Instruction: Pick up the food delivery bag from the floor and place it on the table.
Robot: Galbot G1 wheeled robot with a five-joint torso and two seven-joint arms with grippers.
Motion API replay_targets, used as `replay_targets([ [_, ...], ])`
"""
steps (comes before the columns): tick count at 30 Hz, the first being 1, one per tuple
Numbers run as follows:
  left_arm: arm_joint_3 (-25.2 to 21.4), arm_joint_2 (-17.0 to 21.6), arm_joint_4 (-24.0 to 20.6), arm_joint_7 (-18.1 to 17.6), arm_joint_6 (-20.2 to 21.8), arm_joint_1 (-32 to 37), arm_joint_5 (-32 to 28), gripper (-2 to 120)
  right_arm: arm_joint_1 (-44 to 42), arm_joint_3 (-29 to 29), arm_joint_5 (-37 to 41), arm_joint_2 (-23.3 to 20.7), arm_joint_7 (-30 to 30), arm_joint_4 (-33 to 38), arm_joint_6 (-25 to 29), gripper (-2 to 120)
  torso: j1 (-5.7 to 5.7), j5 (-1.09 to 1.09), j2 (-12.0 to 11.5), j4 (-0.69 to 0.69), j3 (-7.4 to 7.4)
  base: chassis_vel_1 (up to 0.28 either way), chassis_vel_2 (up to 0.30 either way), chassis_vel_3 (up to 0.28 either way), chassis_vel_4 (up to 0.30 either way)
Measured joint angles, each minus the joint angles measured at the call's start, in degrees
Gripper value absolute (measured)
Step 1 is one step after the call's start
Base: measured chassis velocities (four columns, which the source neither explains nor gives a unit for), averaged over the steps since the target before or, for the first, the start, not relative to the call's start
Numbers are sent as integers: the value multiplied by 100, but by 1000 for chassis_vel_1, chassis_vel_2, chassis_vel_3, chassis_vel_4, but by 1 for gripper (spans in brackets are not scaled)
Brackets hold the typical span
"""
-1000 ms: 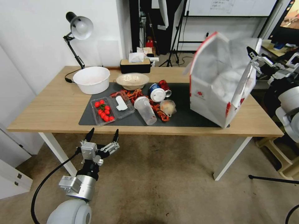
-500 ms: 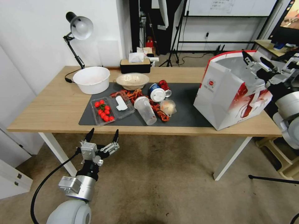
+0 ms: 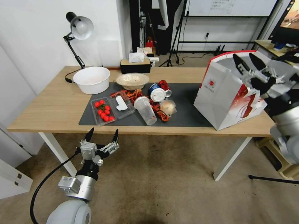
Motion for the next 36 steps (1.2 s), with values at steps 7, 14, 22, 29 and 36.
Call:
replay_targets([
  [7, -70, -41, -28, -23, -106, 73, -6, 99, -684, -262, -1584, 460, 188, 151, 313, 100, 0, 1, 0, 2, 0, 0, 0, 0, 0],
  [14, -72, -34, 17, -24, -125, 69, -4, 99, -1493, -332, -2989, 1181, 889, 123, 504, 100, 0, 1, 0, 0, 0, 0, 0, 0, 0],
  [22, -72, -10, 100, -24, -164, 58, 1, 99, -1916, -450, -3772, 1776, 1449, -99, 746, 100, 0, 1, 0, 0, 0, 0, 0, 0, 0],
  [29, -73, 5, 150, -16, -198, 52, 5, 100, -2030, -553, -4302, 2090, 1816, -326, 904, 100, 0, 2, 0, 1, 0, 0, 0, 0, 0],
  [36, -67, 21, 218, 2, -257, 39, 5, 100, -2130, -689, -4638, 2435, 1960, -554, 1040, 100, 0, 1, 0, 0, 1, 0, 0, 0, 0],
])
